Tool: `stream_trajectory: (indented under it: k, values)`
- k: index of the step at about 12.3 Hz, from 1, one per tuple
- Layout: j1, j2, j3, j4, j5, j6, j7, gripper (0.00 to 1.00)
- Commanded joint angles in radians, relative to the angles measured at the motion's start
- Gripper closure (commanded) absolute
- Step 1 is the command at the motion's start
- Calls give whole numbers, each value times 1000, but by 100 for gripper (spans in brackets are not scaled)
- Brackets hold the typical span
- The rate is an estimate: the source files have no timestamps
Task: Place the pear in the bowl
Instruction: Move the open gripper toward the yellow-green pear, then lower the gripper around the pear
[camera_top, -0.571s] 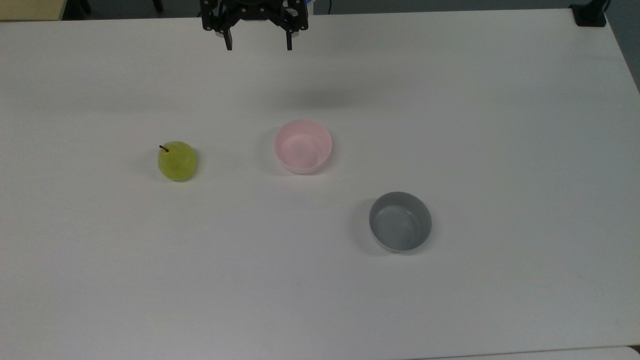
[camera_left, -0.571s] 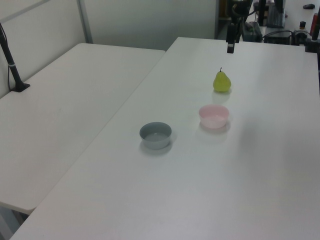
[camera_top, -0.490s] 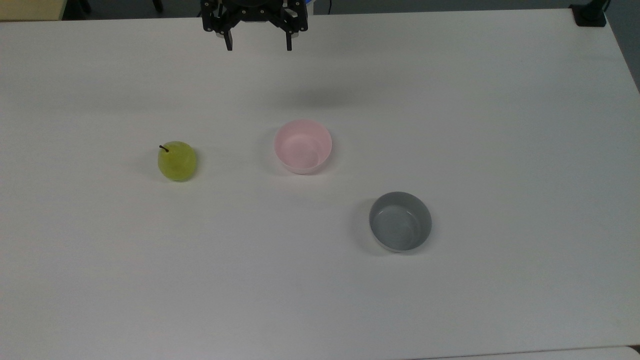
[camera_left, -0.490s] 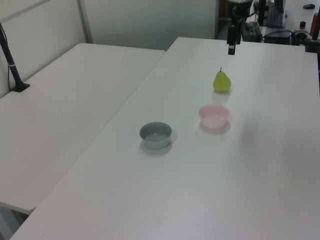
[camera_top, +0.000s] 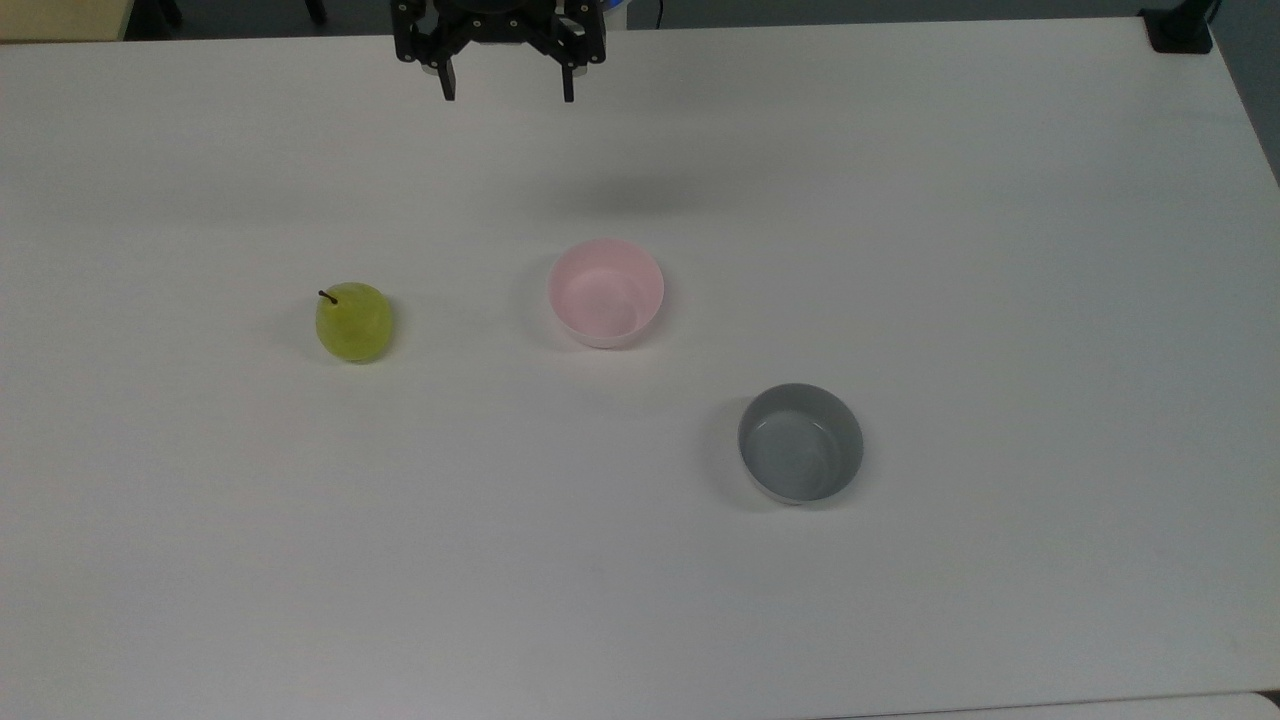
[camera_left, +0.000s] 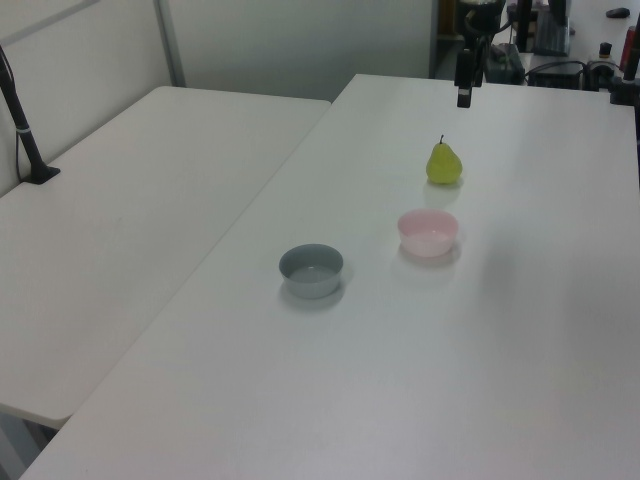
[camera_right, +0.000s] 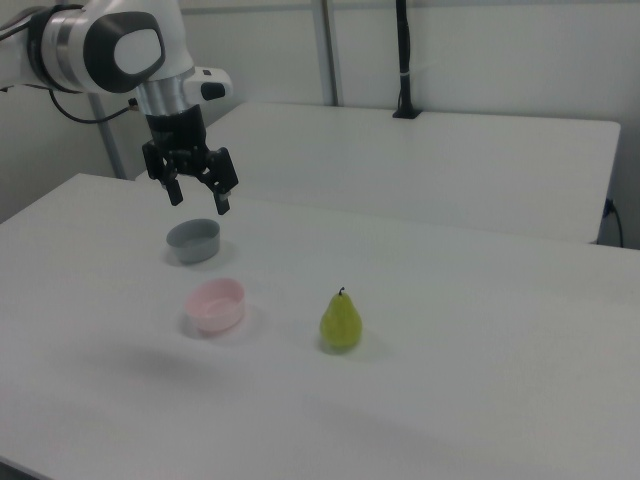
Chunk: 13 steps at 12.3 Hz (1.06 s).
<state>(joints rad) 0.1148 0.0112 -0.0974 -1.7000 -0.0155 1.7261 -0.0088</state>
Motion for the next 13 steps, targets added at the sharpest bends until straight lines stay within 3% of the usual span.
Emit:
stream_trajectory:
  k: [1, 6, 10, 13]
  values:
    - [-38, 1, -8, -10, -12, 29, -72, 0]
    - [-125, 52, -7, -10, -11, 134, -247, 0]
    - [-205, 162, -8, -18, -14, 220, -451, 0]
    - [-241, 262, -8, -21, -52, 332, -461, 0]
